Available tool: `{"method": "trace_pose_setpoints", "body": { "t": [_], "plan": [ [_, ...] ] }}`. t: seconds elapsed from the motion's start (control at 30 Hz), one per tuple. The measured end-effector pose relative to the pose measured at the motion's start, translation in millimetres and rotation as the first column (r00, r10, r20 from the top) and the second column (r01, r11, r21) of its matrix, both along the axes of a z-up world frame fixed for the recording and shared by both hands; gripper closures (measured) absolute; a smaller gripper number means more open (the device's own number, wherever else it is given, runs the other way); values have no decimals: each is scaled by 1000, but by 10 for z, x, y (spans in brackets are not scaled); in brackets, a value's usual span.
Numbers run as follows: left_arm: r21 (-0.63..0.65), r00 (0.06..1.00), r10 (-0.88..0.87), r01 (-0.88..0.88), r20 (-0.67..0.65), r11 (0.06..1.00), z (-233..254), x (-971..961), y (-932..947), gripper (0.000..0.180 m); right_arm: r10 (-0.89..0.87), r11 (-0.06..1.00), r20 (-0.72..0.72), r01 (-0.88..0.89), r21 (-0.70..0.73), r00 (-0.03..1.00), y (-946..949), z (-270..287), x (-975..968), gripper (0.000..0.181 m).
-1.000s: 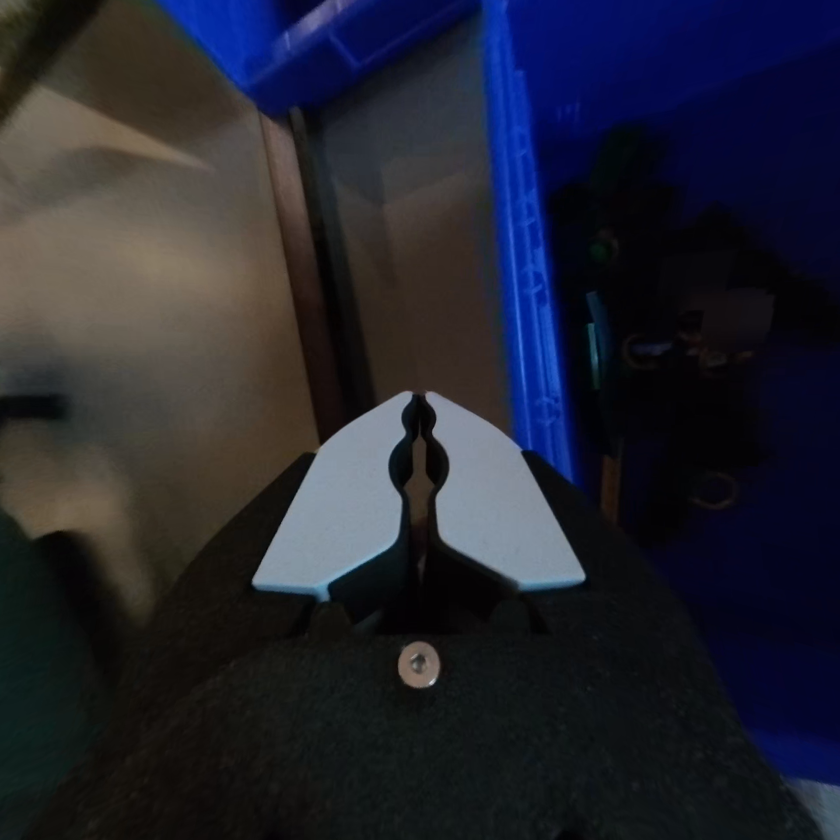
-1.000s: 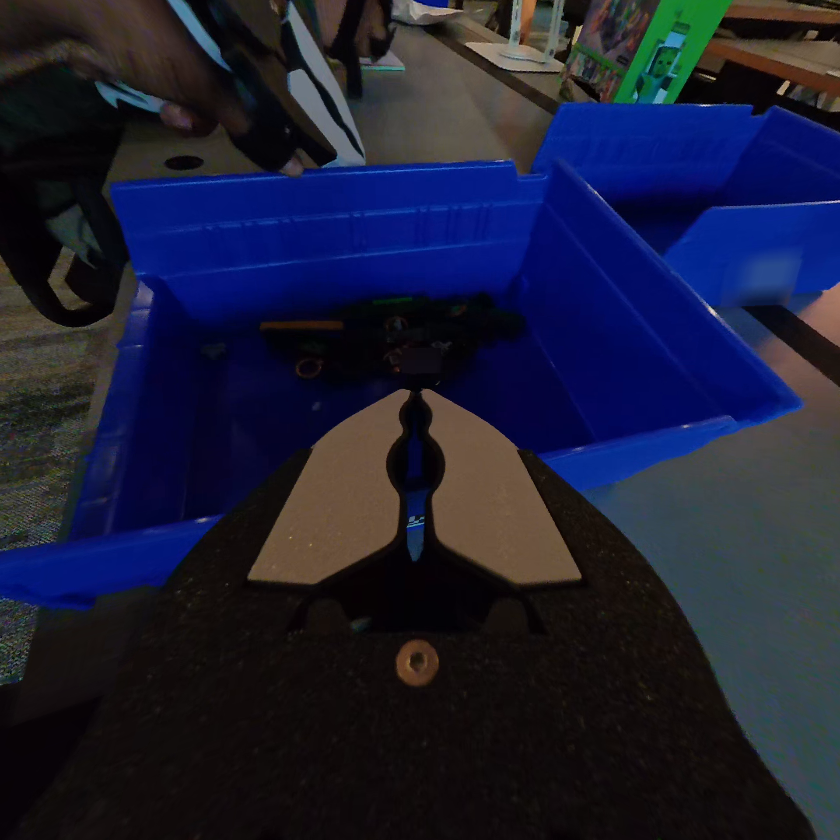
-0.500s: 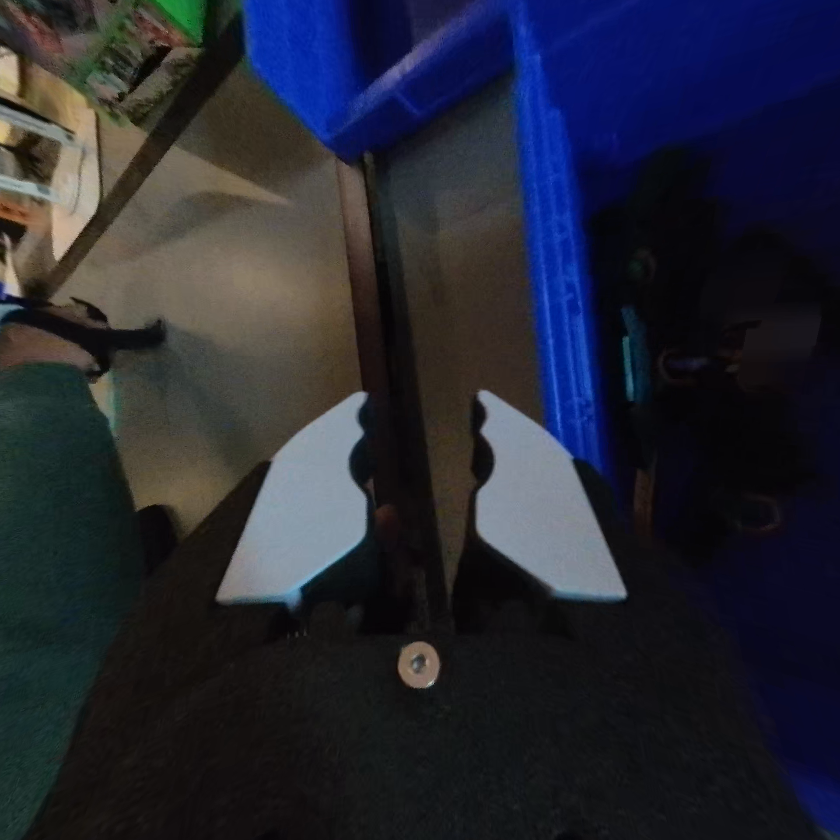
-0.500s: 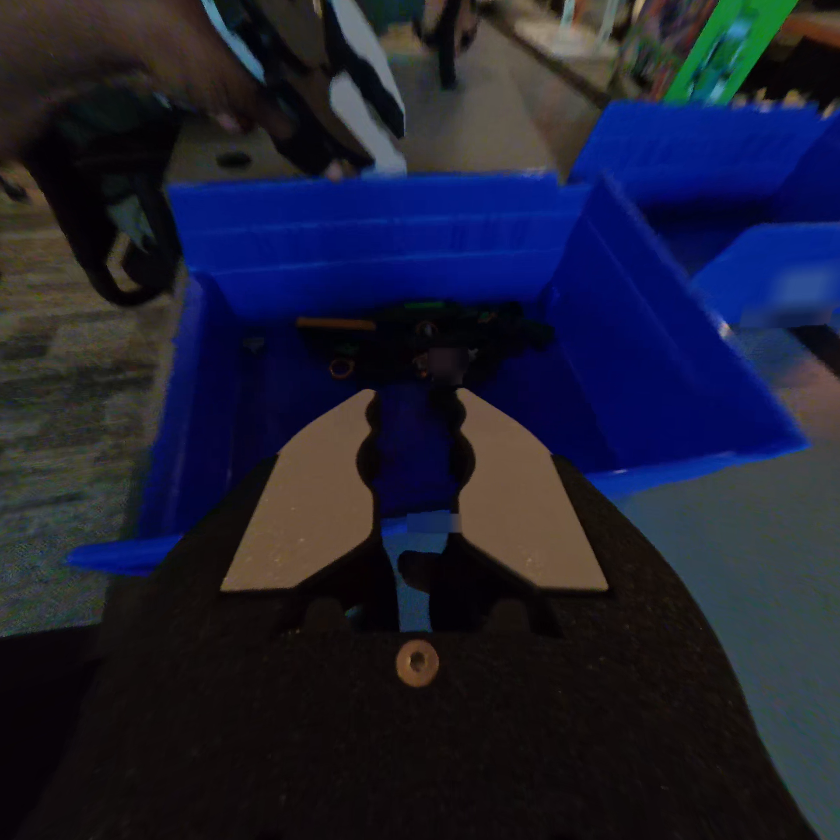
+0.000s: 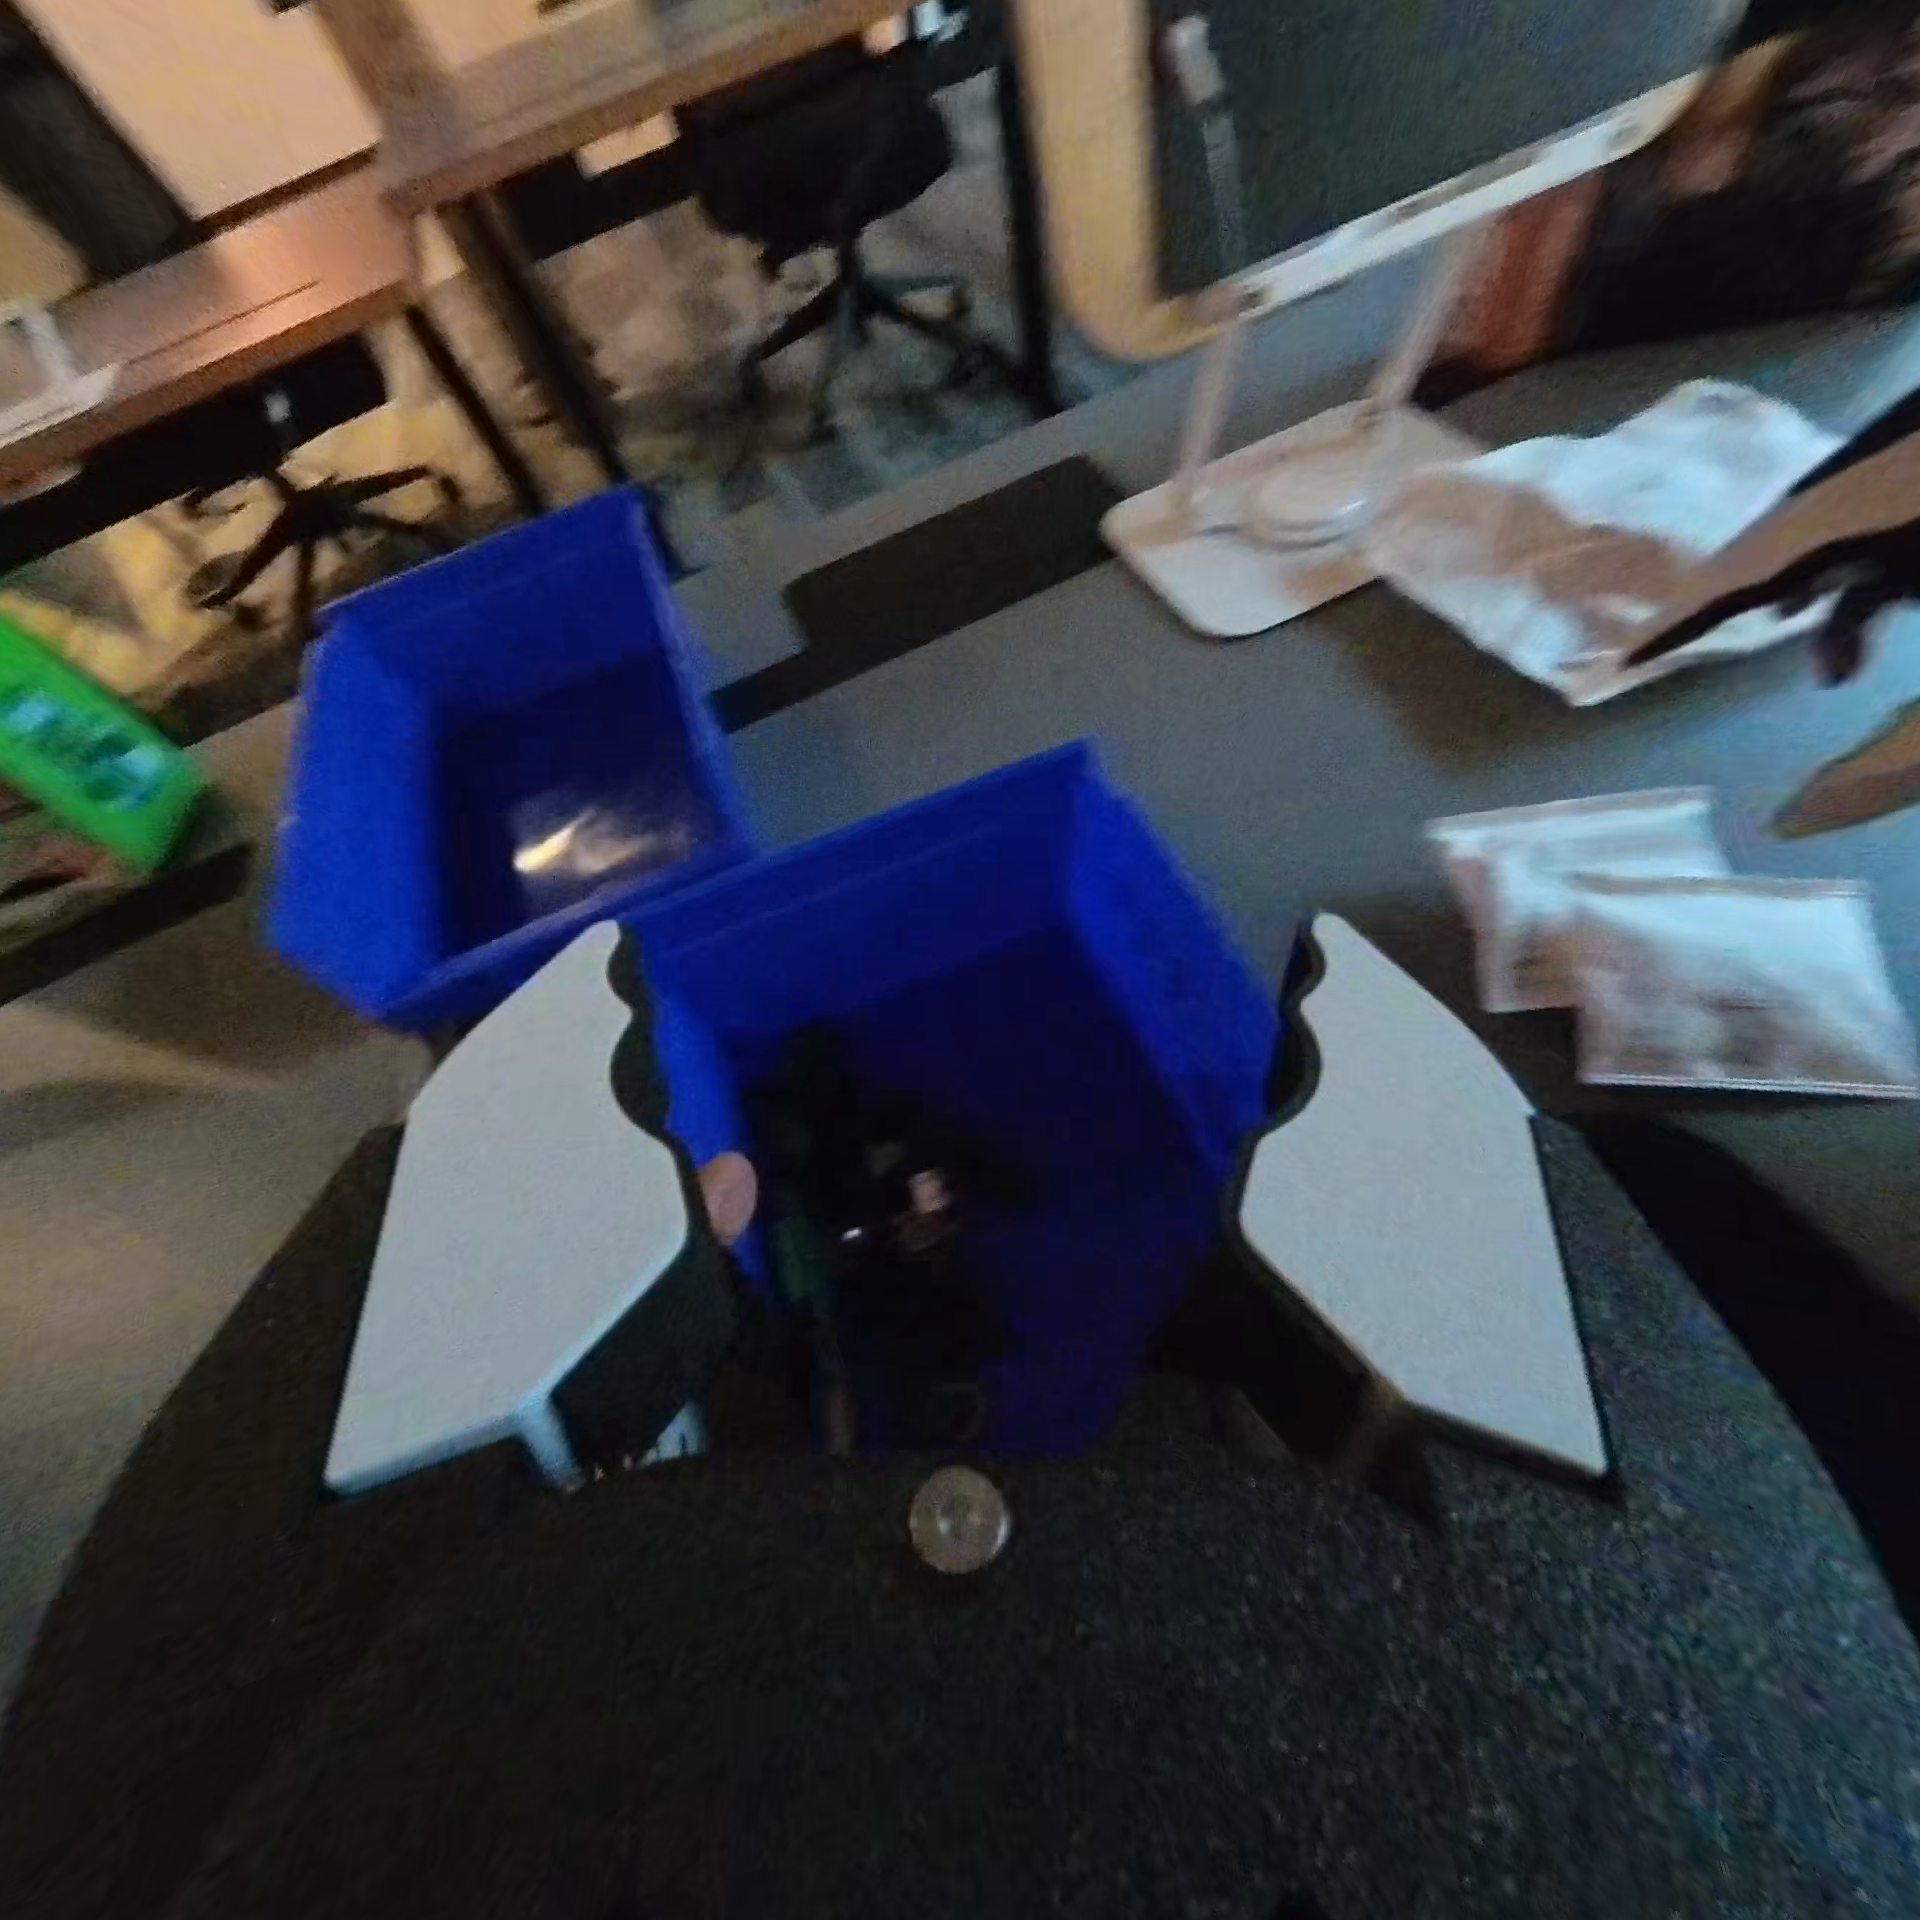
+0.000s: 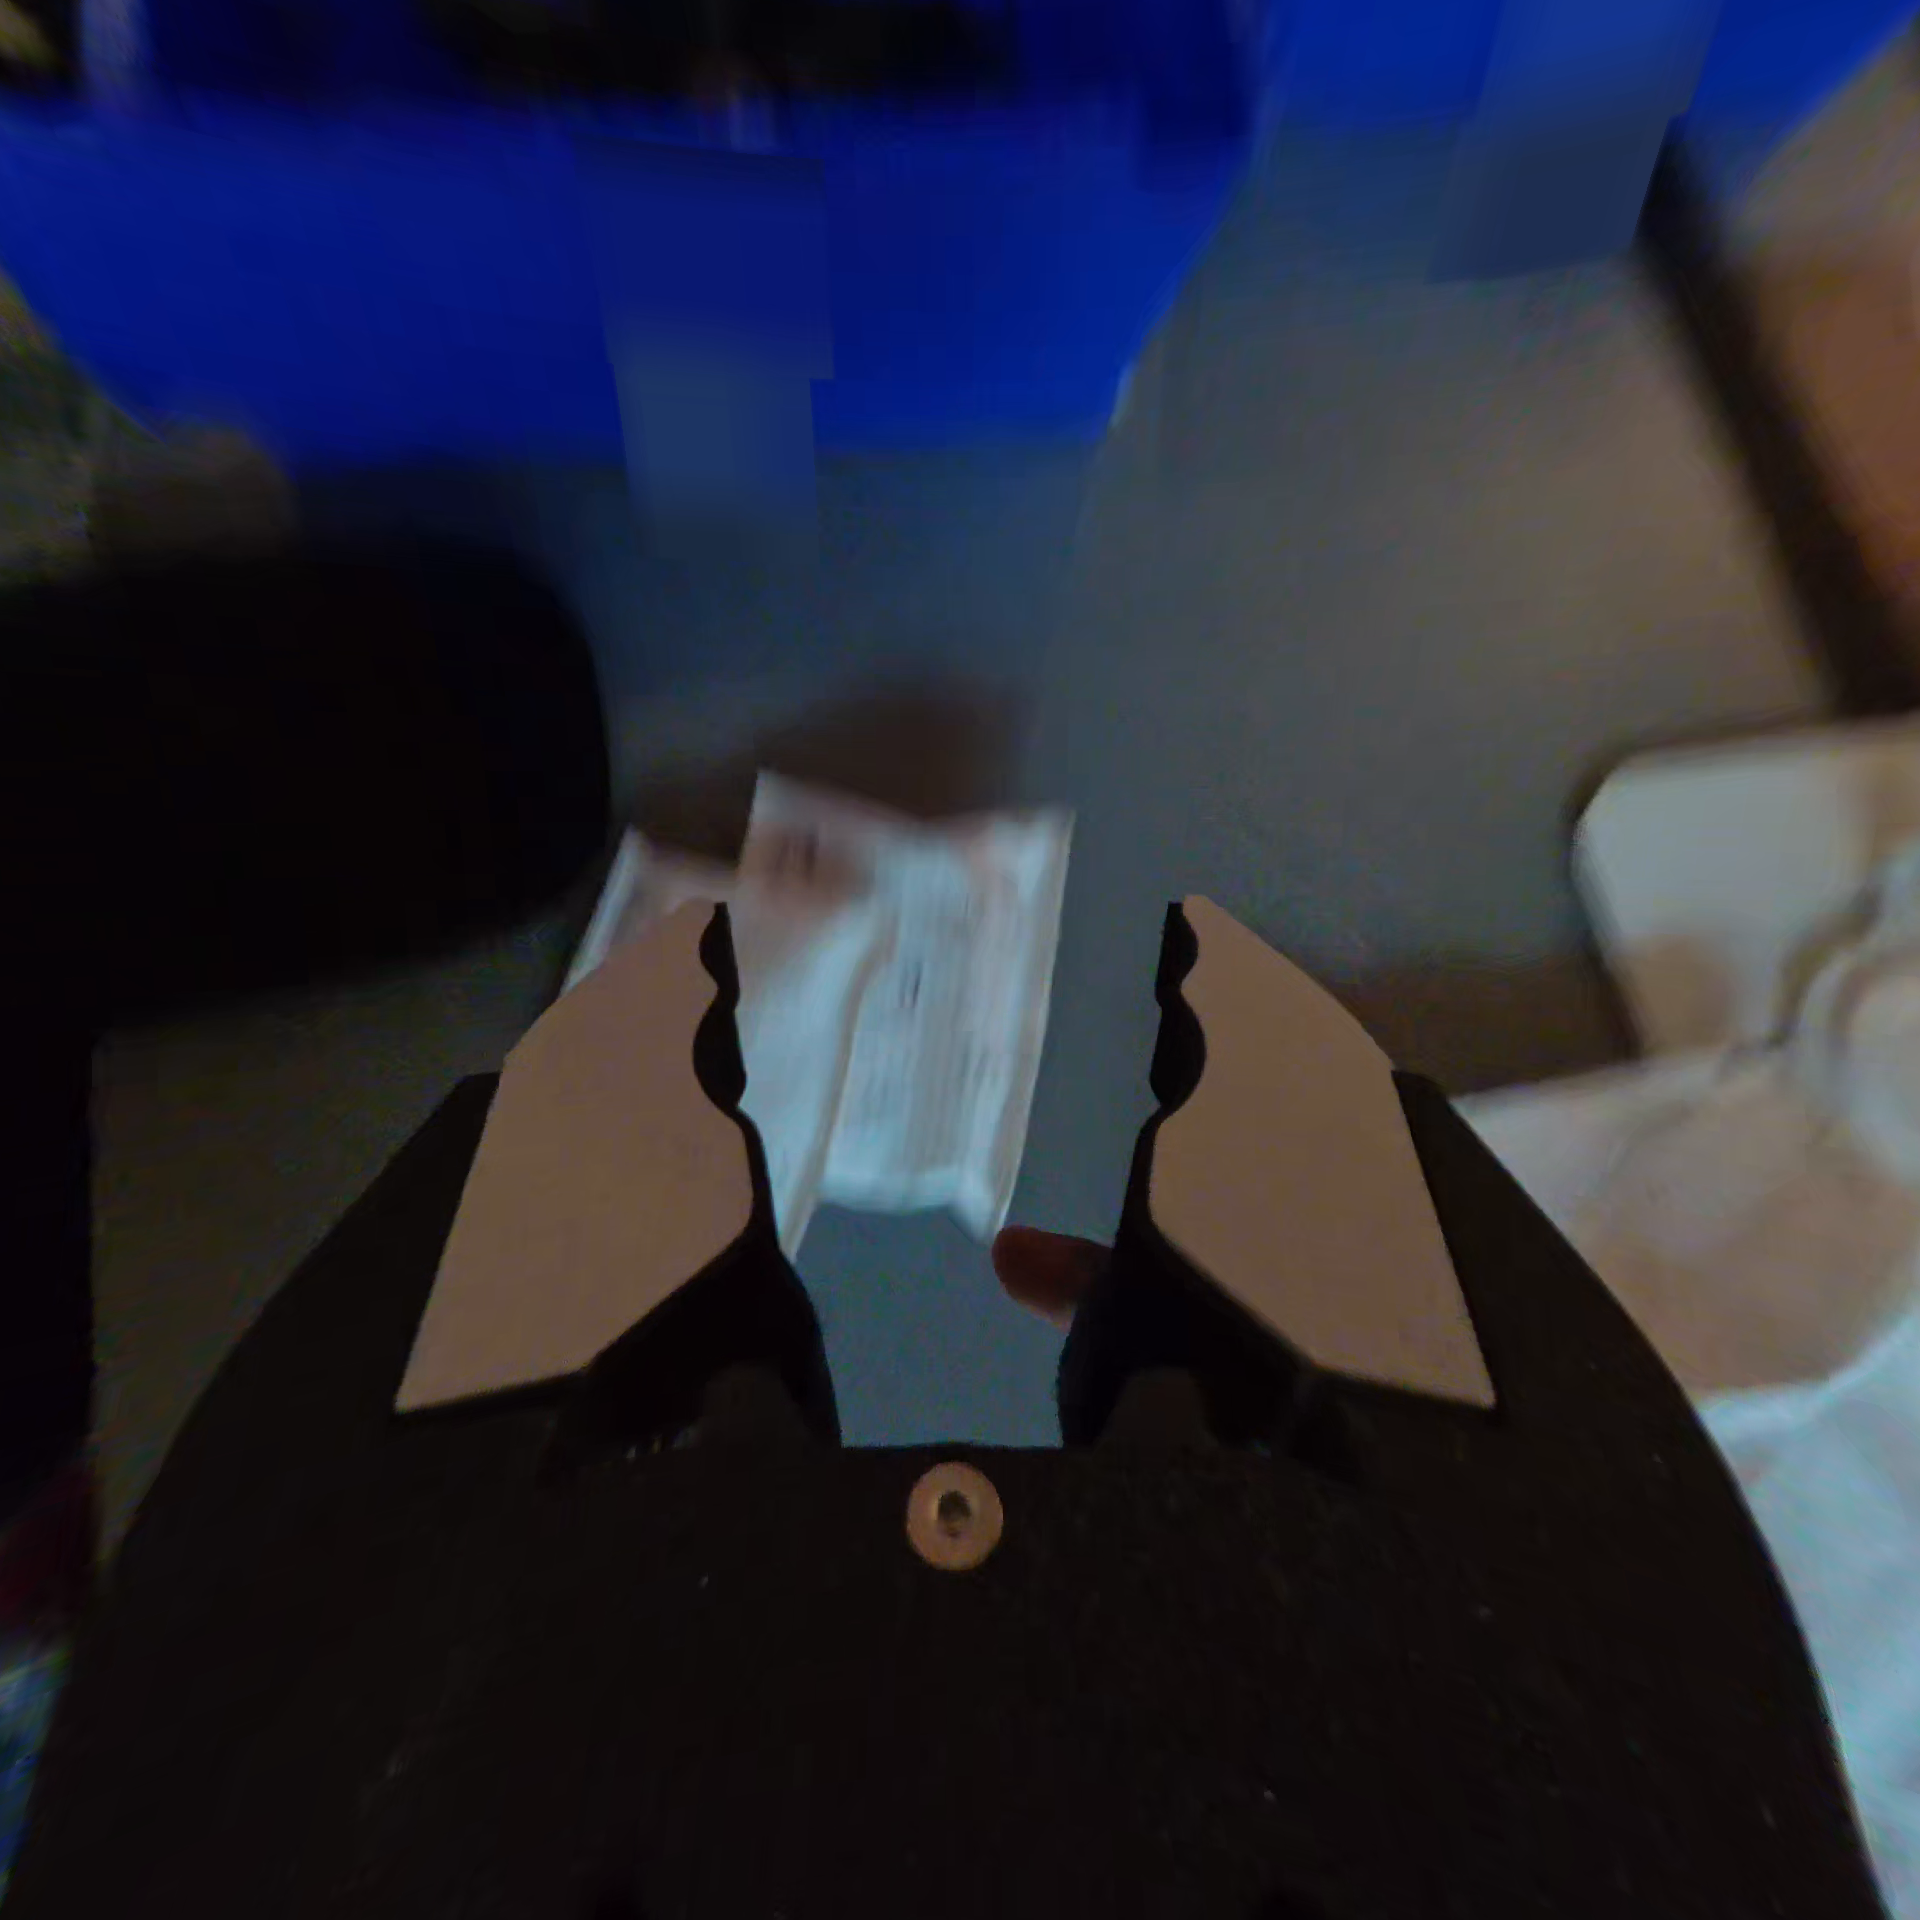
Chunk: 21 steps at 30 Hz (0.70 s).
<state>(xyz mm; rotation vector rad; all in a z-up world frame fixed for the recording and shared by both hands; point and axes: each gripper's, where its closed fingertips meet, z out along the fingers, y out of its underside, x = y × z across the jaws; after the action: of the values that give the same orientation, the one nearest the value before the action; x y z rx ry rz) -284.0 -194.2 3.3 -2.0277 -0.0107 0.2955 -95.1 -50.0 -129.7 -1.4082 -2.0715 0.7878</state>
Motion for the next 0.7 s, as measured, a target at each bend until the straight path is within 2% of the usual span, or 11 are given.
{"method": "trace_pose_setpoints", "body": {
  "t": [0.1,0.2,0.33,0.47,0.5,0.53,0.6,0.7],
  "plan": [
    [28,995,-101,101,-10,994,-12,490,132,64,-7,1000,151,8,-8,988,55,-408,371,89],
    [70,990,-138,140,-27,988,-28,848,199,67,-18,1000,229,18,4,973,133,-691,462,72],
    [64,990,-126,130,-67,989,-135,1121,158,70,25,996,285,1,-88,958,105,-859,388,70],
    [53,989,-121,126,-84,991,-287,1263,12,76,52,986,260,-7,-169,964,1,-831,322,104],
    [50,990,-101,106,-96,993,-321,1243,-43,77,27,983,261,22,-184,965,10,-816,306,120],
    [53,992,-79,84,-103,995,-346,1211,-104,78,21,975,255,37,-219,967,3,-799,298,144],
    [87,995,-42,50,-89,995,-362,1149,-229,80,33,950,236,43,-308,971,-49,-769,294,169],
    [149,999,-8,12,-33,989,-356,1087,-424,85,29,934,224,54,-354,974,-54,-762,318,173]
  ]
}}
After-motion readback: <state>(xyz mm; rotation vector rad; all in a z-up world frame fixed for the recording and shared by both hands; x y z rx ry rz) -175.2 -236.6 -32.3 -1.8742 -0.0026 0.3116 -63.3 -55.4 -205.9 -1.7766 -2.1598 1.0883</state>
